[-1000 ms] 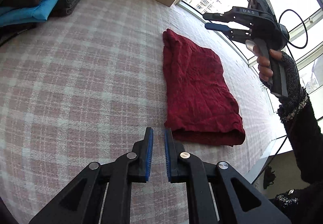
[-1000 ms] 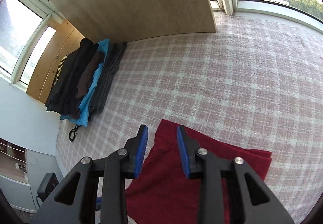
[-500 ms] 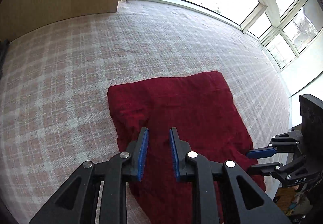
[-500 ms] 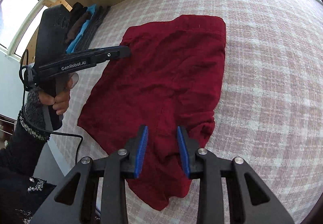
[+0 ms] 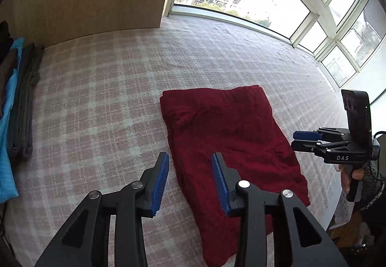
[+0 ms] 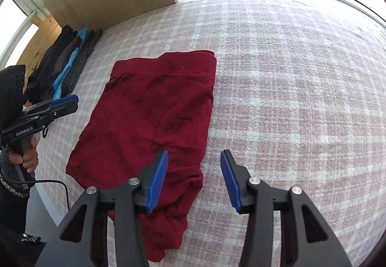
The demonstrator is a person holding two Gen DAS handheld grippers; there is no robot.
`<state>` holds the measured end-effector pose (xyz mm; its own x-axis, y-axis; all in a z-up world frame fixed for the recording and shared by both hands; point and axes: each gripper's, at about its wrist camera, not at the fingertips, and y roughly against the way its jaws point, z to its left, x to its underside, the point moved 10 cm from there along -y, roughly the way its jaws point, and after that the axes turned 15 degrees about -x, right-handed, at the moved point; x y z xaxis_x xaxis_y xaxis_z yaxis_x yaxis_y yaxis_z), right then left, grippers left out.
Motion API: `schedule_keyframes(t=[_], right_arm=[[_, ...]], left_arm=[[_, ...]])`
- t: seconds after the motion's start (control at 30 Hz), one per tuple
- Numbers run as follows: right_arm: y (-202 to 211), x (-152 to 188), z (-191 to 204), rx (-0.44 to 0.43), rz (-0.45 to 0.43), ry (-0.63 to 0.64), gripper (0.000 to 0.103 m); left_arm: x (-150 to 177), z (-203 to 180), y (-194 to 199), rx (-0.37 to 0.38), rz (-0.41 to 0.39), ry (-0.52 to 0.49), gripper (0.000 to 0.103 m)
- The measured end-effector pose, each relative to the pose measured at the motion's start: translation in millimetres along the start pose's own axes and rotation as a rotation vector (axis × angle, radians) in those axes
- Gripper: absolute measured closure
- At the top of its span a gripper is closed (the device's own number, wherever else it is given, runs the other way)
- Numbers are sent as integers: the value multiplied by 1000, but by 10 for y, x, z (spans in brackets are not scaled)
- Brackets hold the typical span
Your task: Fold clothes
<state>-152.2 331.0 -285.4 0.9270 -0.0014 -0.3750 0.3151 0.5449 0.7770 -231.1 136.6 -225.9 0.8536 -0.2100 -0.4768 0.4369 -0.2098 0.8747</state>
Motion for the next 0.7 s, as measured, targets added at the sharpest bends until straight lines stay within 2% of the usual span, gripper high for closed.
schedule_keyframes(t=[0.07,0.13,0.17,0.3,0.43,0.57,0.7], right_arm=[[-42,-63,52,-16,-17,21,60],[-73,-123,138,-29,-31,57,62],[-98,-138,182,-25,-27,85,67],[-251,-96,214,21,36,158,70],[-305,-77,150,44,59,139,70],[-5,-125,62,27,-51,56,67],[33,-51,-51,11,-58,5,66]], left_arm=[[47,-76,-25,-3,-11,-5,68],[80,-203,-90,40,6,-7,68],[105,-254,-128,43,8,-15,68],[220,-301,-384,-8,48,-56,68],[210,-241,-384,-5,53,-24,69],[175,-137,-182,-62,36,-25,67],[217,-96,-191,-92,53,-40,66]])
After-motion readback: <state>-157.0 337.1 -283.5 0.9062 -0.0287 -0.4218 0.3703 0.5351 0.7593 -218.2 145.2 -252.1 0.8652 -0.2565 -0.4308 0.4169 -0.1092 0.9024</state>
